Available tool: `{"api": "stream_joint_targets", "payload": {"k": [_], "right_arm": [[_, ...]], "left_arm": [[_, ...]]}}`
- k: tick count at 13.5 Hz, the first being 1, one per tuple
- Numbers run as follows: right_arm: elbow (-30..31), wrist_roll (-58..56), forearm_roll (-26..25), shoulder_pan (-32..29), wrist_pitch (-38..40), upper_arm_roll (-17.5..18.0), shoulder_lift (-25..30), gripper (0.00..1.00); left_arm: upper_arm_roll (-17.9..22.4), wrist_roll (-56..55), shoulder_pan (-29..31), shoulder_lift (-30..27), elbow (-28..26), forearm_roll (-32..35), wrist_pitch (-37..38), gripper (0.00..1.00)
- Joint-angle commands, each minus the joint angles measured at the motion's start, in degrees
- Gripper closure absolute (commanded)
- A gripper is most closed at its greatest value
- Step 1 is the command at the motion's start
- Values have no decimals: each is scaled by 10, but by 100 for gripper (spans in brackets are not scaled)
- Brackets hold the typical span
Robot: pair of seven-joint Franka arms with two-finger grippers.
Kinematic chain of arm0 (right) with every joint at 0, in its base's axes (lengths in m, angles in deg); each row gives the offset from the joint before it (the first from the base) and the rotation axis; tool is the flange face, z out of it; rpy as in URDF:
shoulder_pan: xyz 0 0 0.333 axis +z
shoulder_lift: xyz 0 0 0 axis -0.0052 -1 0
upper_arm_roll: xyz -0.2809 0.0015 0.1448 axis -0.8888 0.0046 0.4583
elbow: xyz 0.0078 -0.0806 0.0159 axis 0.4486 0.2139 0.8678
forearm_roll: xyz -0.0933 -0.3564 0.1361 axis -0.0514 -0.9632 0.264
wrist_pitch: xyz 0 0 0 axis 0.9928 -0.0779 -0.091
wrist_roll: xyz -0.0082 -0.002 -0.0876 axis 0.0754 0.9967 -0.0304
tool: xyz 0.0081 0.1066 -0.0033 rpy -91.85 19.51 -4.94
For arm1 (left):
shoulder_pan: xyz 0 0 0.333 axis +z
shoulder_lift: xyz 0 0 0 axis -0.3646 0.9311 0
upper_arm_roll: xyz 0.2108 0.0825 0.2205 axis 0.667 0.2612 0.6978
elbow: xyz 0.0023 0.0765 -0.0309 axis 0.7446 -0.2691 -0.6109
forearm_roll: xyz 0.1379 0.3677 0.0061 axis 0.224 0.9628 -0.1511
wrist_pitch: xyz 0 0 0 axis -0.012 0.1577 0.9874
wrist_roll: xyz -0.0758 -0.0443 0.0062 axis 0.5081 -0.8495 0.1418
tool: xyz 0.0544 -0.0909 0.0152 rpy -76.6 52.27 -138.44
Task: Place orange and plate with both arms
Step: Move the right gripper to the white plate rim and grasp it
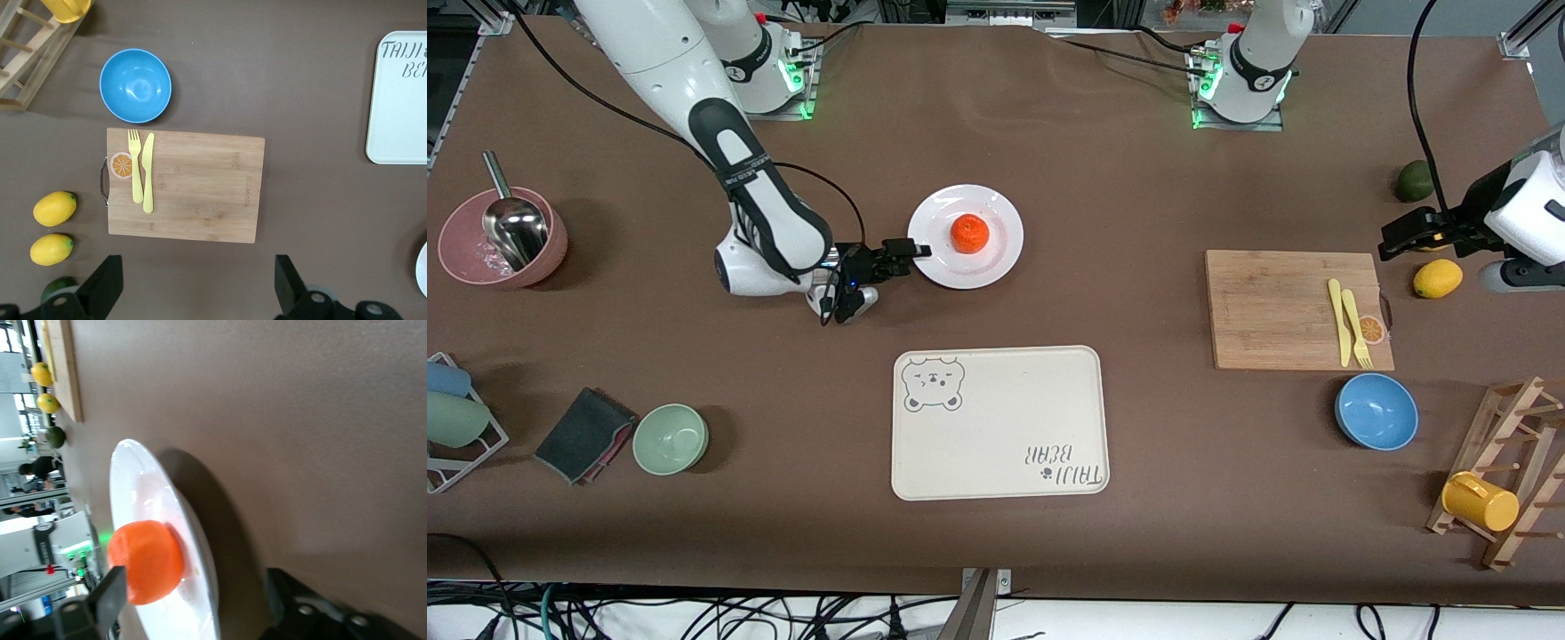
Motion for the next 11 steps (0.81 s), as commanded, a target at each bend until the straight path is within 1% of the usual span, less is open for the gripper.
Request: {"api": "stream_joint_targets", "payload": {"k": [1,2,4,6,7,11], "right_arm": [[-4,-16,12,29,-44,0,-4,38],[-4,-16,12,39,-55,0,-4,50],[-3,-17,12,45,-62,-1,-5,77],[0,-20,11,50,-63,-1,-4,98],[1,-20,11,51,-63,-1,-3,100],[1,-20,7,50,-59,-1,5,100]], "left_arm": [[17,0,-8,-15,-24,-12,2,0],[27,-1,-18,-16,-24,-12,2,0],[30,0,-21,-15,-22,-13,3,0],[28,-1,-19,-13,-17,-13,10,0],[28,-1,-19,-13,-15,-13,10,0],[27,4,-19,-12,-10,-13,10,0]]}}
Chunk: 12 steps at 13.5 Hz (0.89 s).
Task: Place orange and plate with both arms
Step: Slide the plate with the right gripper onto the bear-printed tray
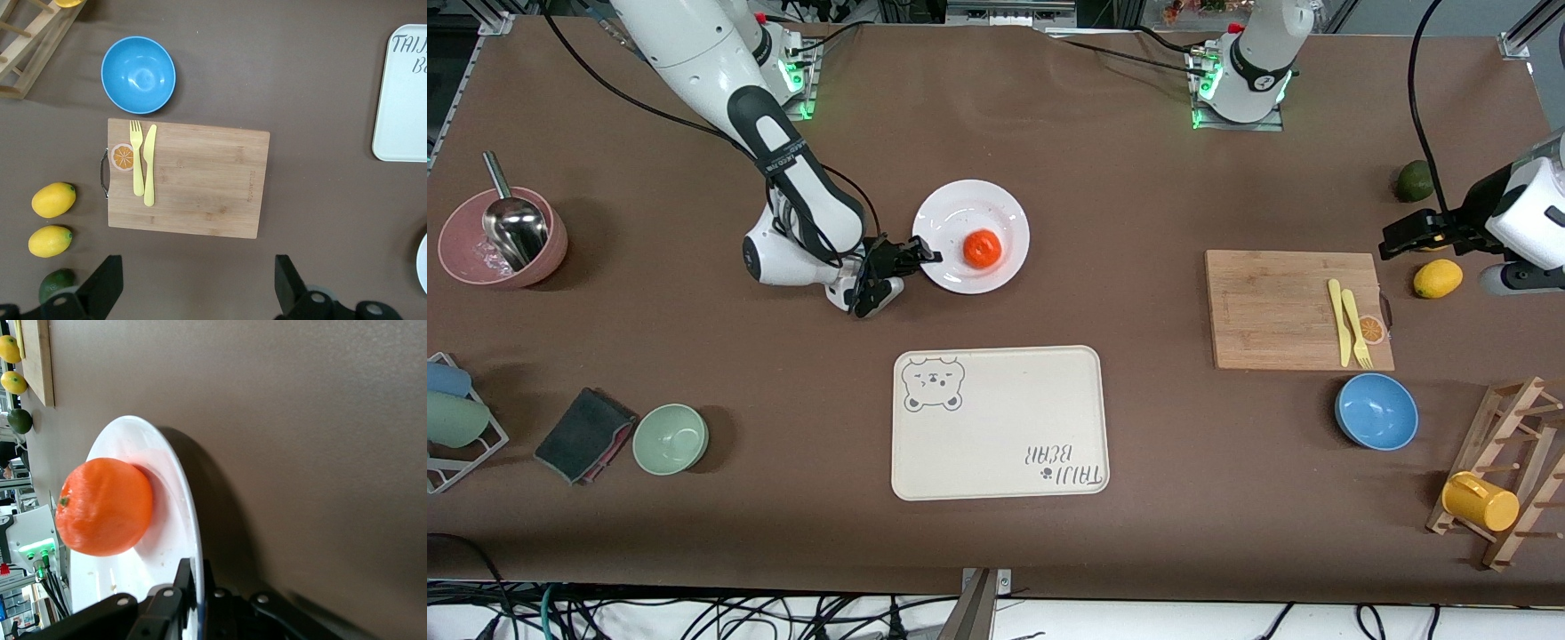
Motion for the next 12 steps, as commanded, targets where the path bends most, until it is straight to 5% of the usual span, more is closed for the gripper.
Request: {"api": "stream_joint_targets", "payload": {"k": [1,9,12], "right_arm": [[-1,-6,5,4,-5,-2,13,100],[-116,40,-6,-4,-2,-29,8,100],[-240,182,-99,-6,-3,-33,-49,100]], "left_arm": [[7,7,-12,-10,0,-10,9,0],[6,51,-8,-9,0,-9,5,0],[6,51,-9,-4,0,-10,4,0]]}}
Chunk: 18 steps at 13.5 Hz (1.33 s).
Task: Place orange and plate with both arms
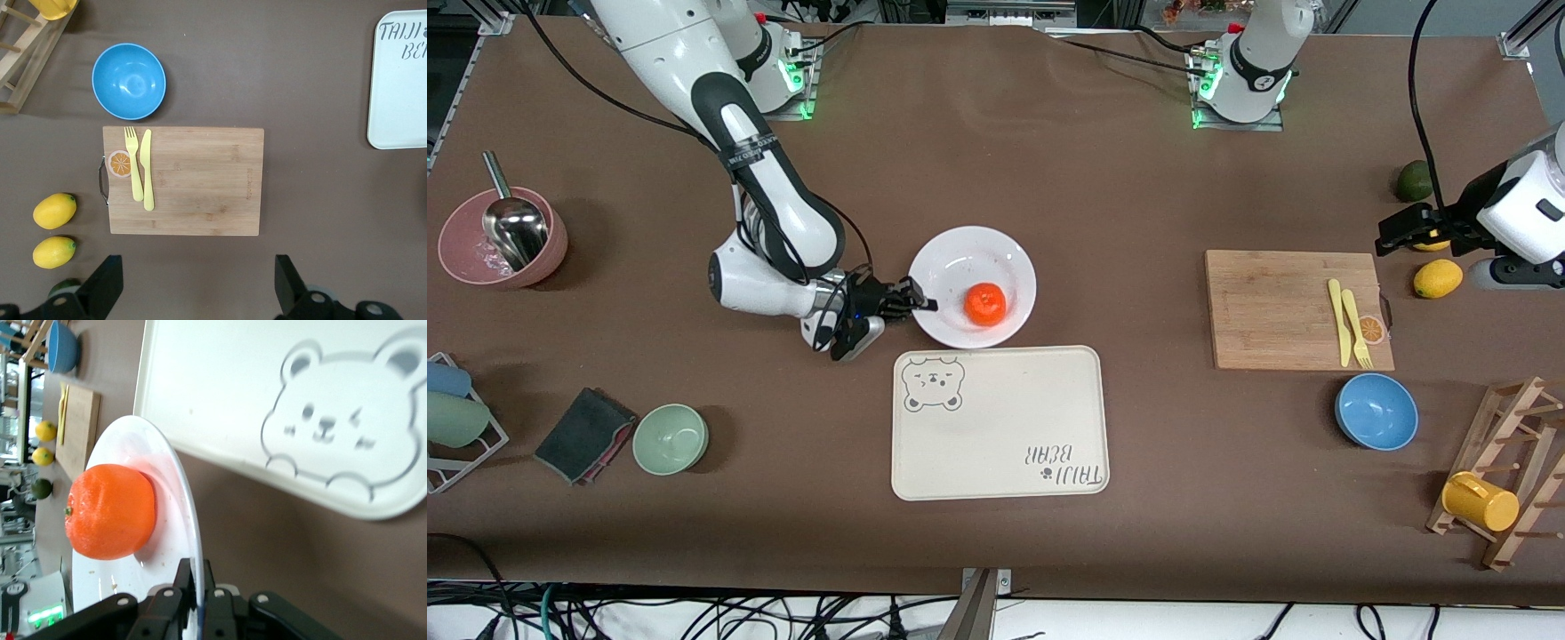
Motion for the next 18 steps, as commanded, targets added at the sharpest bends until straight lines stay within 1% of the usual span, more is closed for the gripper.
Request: {"api": "stream_joint_targets", "payload": {"k": [1,2,6,8,9,11,15,16,17,18], "right_arm": [[-124,102,-53,-1,3,2,-72,100],[-158,116,-53,-2,1,2,-97,100],[-325,185,-55,-2,-8,1,-211,100],[-375,192,-54,3,-50,1,-256,100],[-394,198,-55,6,-72,1,-273,100],[-413,205,-54,16,-92,2,-296,100],[-412,207,-53,37,-122,3,-306,100],[-412,208,-54,39,-122,3,-305,90],[-411,203,-60,40,-123,2,-304,1],[-410,197,-84,50,-124,1,-298,0]], "left_arm": [[4,15,-1,-2,1,-9,4,0],[4,15,-2,-1,9,-7,4,0],[4,14,-7,7,17,-6,2,0],[4,15,-7,11,23,-6,-2,0],[4,15,-7,11,23,-6,-5,0],[4,15,-7,11,23,-4,-16,0],[4,15,-7,12,24,-4,-21,0],[4,15,-6,12,24,-4,-21,0],[4,15,-7,12,24,-5,-21,0],[4,15,-7,12,24,-5,-21,0]]}}
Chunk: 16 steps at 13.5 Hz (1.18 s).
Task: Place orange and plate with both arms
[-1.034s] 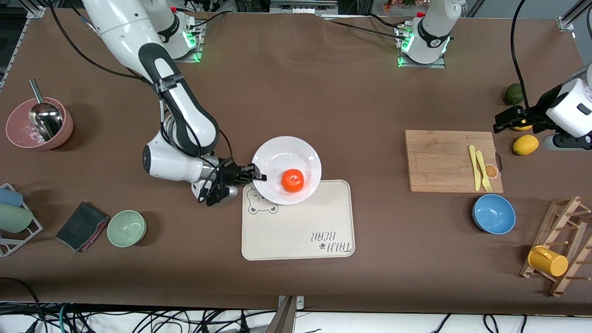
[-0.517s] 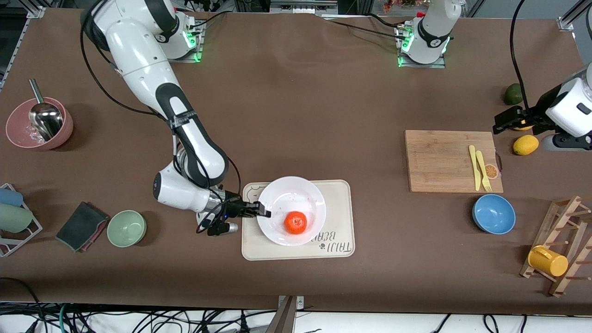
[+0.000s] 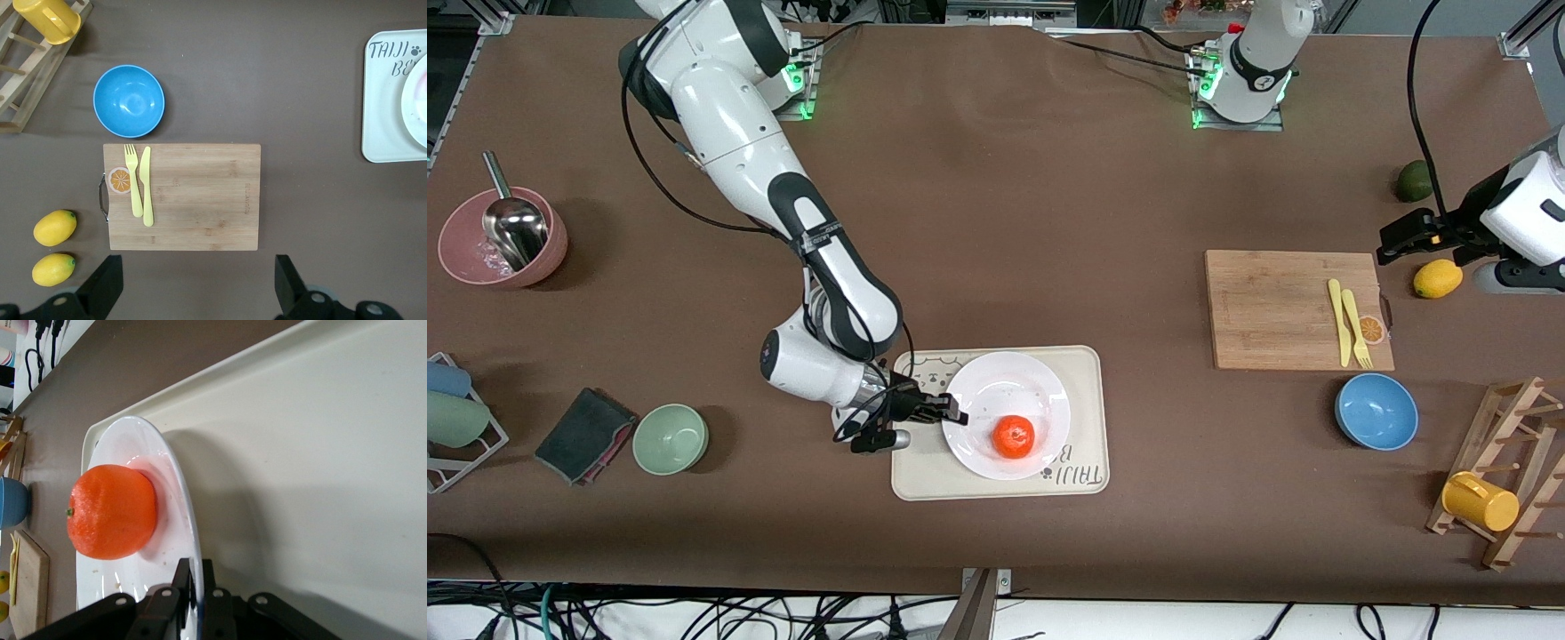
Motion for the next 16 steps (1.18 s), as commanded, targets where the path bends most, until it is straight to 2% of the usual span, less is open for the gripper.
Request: {"api": "stream_joint_targets", "payload": {"k": [1,3,5,7,10,11,13,14,16], "right_arm": [[-20,7,-77,13,-8,-3,6,0],[-20,8,-196,6,-4,-20,16,0],[-8,10,-240,7,8,-23,46,0],[20,10,-302,7,53,-45,91,0],[27,10,-399,7,217,-92,161,0],[28,9,-414,6,278,-111,184,0],[25,8,-446,11,429,-183,227,0],[25,11,-475,11,489,-204,261,0],[24,12,-520,11,555,-233,323,0]], "left_arm": [[4,11,-4,8,17,-5,3,0],[4,12,-3,8,17,-6,3,0],[4,12,-3,8,17,-6,3,0],[4,12,-3,8,17,-6,3,0],[5,12,-3,8,17,-7,3,0],[5,11,-3,8,17,-7,3,0],[5,11,-3,8,17,-8,3,0],[4,11,-3,8,17,-8,3,0],[4,10,-3,8,17,-8,3,0]]}}
